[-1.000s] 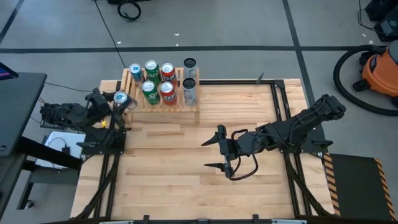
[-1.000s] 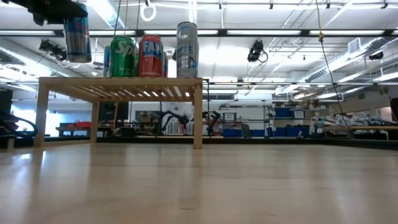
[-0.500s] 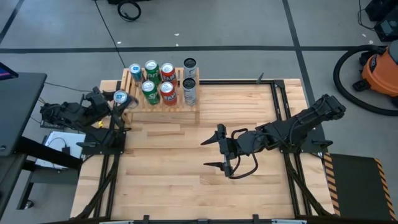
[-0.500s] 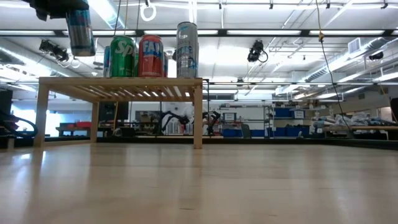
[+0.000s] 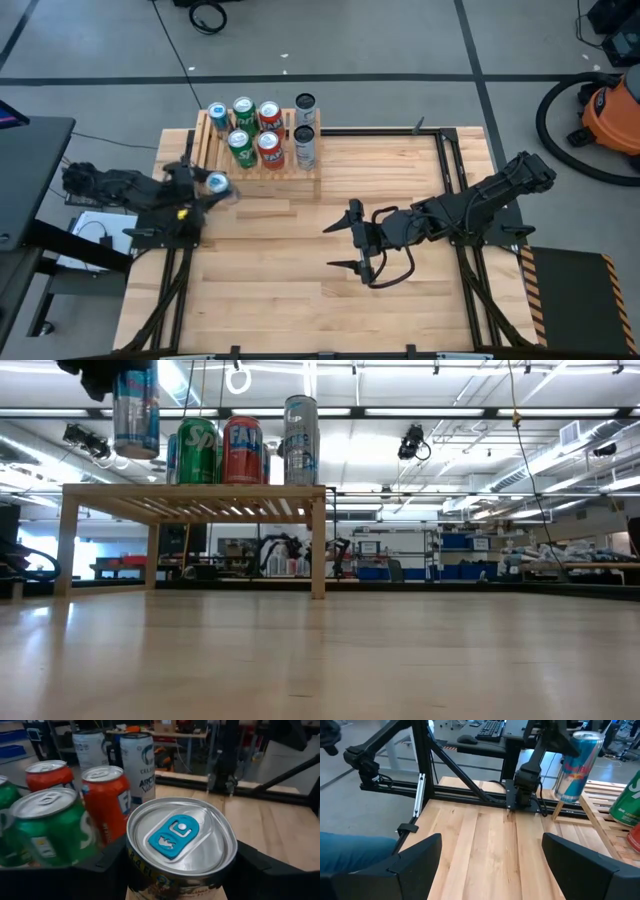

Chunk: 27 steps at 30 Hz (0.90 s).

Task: Place canned beverage on shelf
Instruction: Put the blue soda can on the shelf

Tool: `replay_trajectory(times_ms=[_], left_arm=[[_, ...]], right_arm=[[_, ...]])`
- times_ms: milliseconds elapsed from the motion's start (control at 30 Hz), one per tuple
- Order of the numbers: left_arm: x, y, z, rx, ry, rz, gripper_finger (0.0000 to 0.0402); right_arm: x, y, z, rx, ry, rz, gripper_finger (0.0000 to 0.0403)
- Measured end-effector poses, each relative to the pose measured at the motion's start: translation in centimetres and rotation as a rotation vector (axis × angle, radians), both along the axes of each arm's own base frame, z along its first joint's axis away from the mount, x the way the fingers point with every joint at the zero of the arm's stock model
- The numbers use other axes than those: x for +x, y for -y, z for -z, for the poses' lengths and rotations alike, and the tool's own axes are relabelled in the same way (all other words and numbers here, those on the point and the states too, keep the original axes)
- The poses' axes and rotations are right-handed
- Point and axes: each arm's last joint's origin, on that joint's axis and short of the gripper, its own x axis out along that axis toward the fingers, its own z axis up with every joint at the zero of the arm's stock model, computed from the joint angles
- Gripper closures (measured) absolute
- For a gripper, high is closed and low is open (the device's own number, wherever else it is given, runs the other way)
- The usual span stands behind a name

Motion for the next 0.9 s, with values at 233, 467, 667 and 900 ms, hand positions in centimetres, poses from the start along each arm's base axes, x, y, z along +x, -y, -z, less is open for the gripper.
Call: replay_trajectory(times_ms=[233,467,667,900], left_arm=[[2.4,1.0,-0.2,0.021,-0.007,0.015,0.0161],[2.8,0.6,-0.1,-0.061,-0.024,0.169,0.0161],[3.3,-0.3,0.1,-0.075,-0.055,0.256,0.0161],[3.1,-1.9,0.1,-0.025,-0.066,0.148,0.0161]], right_arm=[[0.0,0.1,0.0,-0.001,-0.001,0.003,0.0048],[0.1,0.2,0.1,-0.032,-0.003,-0.012,0.0048],[0.1,0.3,0.1,-0.032,-0.004,-0.009,0.0048],[0.1,0.3,0.1,-0.034,-0.009,-0.009,0.0048]])
